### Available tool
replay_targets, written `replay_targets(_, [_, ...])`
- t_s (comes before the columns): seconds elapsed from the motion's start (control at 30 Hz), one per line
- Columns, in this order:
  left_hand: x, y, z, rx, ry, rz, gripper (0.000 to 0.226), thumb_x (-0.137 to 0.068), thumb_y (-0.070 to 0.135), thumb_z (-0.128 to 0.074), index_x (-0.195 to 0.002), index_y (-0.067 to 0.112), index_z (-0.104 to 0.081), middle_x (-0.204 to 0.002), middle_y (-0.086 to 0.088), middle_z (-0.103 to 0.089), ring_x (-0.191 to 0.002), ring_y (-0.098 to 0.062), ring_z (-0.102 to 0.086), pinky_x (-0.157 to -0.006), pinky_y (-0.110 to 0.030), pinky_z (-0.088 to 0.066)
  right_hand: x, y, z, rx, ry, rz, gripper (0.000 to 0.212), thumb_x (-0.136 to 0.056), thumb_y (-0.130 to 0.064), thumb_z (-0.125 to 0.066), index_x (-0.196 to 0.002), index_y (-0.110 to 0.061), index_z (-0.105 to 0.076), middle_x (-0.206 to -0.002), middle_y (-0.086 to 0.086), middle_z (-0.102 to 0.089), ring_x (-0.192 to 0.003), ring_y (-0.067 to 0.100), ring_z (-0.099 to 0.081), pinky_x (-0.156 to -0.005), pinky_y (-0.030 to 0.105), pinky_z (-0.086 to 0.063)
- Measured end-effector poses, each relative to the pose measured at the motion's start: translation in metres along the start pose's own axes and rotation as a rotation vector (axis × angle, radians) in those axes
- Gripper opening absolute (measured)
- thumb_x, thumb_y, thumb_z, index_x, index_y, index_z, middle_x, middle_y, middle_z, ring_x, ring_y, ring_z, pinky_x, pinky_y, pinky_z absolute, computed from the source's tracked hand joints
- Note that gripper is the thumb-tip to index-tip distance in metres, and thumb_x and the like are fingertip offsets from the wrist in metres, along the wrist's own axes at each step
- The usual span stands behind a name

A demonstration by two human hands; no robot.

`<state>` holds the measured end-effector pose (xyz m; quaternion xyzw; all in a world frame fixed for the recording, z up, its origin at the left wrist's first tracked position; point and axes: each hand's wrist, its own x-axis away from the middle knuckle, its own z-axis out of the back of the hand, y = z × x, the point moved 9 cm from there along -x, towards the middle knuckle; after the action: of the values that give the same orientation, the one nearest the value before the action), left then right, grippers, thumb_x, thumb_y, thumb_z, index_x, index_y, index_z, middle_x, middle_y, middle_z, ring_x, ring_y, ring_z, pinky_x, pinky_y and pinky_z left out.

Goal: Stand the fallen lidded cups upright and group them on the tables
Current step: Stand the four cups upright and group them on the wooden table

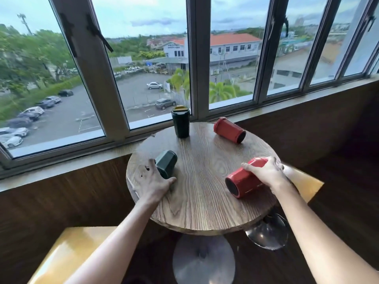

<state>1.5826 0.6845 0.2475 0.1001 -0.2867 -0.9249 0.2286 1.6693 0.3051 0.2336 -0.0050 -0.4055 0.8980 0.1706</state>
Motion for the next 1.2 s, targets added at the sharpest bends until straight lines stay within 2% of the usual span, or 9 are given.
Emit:
replay_targets(0.13, [0.007, -0.001, 0.004, 0.071, 0.062, -0.04, 0.071, -0.075, 0.034, -0.077, -0.13, 0.023, -0.034, -0.123, -0.018, -0.039, -0.121, -0.041, -0.04, -0.089, -0.049, -0.039, 0.016, -0.01, 0.005, -0.111, 0.116, 0.114, 0.088, -0.06, -0.053, -0.084, -0.132, -0.018, -0.047, -0.135, 0.017, -0.043, -0.126, 0.041, -0.043, -0.103, 0.047, -0.039])
replay_targets(0.3, [-0.012, 0.019, 0.011, 0.055, 0.015, -0.133, 0.076, -0.059, 0.046, -0.078, -0.12, 0.033, -0.035, -0.114, -0.011, -0.047, -0.111, -0.035, -0.05, -0.085, -0.047, -0.048, 0.05, -0.055, 0.003, -0.229, 0.258, 0.521, 0.08, -0.055, -0.033, -0.093, -0.122, -0.023, -0.05, -0.123, 0.016, -0.038, -0.114, 0.035, -0.048, -0.097, 0.043, -0.049])
replay_targets(0.43, [-0.029, 0.051, 0.016, -0.107, -0.016, -0.2, 0.086, -0.061, 0.047, -0.08, -0.131, 0.027, -0.035, -0.119, -0.012, -0.048, -0.111, -0.034, -0.049, -0.091, -0.048, -0.049, 0.065, -0.08, -0.016, -0.171, 0.261, 0.728, 0.08, -0.054, -0.026, -0.093, -0.122, -0.02, -0.052, -0.13, 0.013, -0.032, -0.121, 0.033, -0.047, -0.094, 0.046, -0.054])
replay_targets(0.6, [-0.04, 0.083, 0.011, -0.113, -0.029, -0.244, 0.084, -0.06, 0.047, -0.079, -0.124, 0.018, -0.033, -0.121, -0.01, -0.047, -0.109, -0.034, -0.046, -0.074, -0.04, -0.045, 0.074, -0.098, -0.048, -0.117, 0.193, 0.888, 0.074, -0.061, -0.023, -0.09, -0.12, -0.029, -0.046, -0.144, 0.015, -0.026, -0.137, 0.033, -0.034, -0.102, 0.044, -0.045])
replay_targets(0.73, [-0.047, 0.106, 0.011, -0.159, -0.014, -0.3, 0.083, -0.063, 0.048, -0.078, -0.13, 0.015, -0.041, -0.13, -0.011, -0.037, -0.113, -0.034, -0.043, -0.079, -0.04, -0.046, 0.075, -0.098, -0.048, -0.165, 0.203, 0.897, 0.061, -0.071, -0.029, -0.083, -0.12, -0.029, -0.047, -0.148, 0.014, -0.025, -0.139, 0.026, -0.028, -0.101, 0.037, -0.039])
replay_targets(0.87, [-0.056, 0.121, 0.005, -0.211, -0.037, -0.322, 0.091, -0.068, 0.054, -0.077, -0.142, 0.017, -0.038, -0.133, -0.012, -0.036, -0.118, -0.038, -0.041, -0.095, -0.046, -0.045, 0.07, -0.09, -0.045, -0.178, 0.172, 0.87, 0.07, -0.076, -0.03, -0.079, -0.133, -0.03, -0.037, -0.151, 0.008, -0.022, -0.135, 0.008, -0.022, -0.101, 0.033, -0.04])
replay_targets(0.97, [-0.06, 0.125, 0.0, -0.196, 0.003, -0.331, 0.1, -0.067, 0.058, -0.076, -0.146, 0.019, -0.029, -0.138, -0.011, -0.041, -0.122, -0.039, -0.042, -0.097, -0.047, -0.043, 0.068, -0.084, -0.047, -0.198, 0.137, 0.815, 0.079, -0.075, -0.034, -0.08, -0.139, -0.023, -0.035, -0.139, 0.008, -0.036, -0.126, 0.008, -0.037, -0.096, 0.034, -0.049])
replay_targets(1.1, [-0.062, 0.123, -0.003, -0.084, 0.081, -0.347, 0.082, -0.068, 0.056, -0.078, -0.131, 0.019, -0.04, -0.133, -0.011, -0.046, -0.119, -0.037, -0.044, -0.095, -0.045, -0.043, 0.064, -0.077, -0.047, -0.359, 0.066, 0.699, 0.103, -0.069, -0.029, -0.084, -0.149, -0.016, -0.021, -0.136, -0.003, -0.041, -0.117, 0.012, -0.051, -0.091, 0.028, -0.048])
replay_targets(1.2, [-0.07, 0.117, -0.012, -0.032, 0.042, -0.332, 0.081, -0.07, 0.053, -0.079, -0.135, 0.023, -0.041, -0.14, -0.01, -0.038, -0.124, -0.036, -0.043, -0.099, -0.047, -0.043, 0.057, -0.069, -0.056, -0.386, -0.022, 0.634, 0.104, -0.066, -0.031, -0.086, -0.147, -0.017, -0.022, -0.129, -0.005, -0.048, -0.106, 0.011, -0.059, -0.08, 0.021, -0.052])
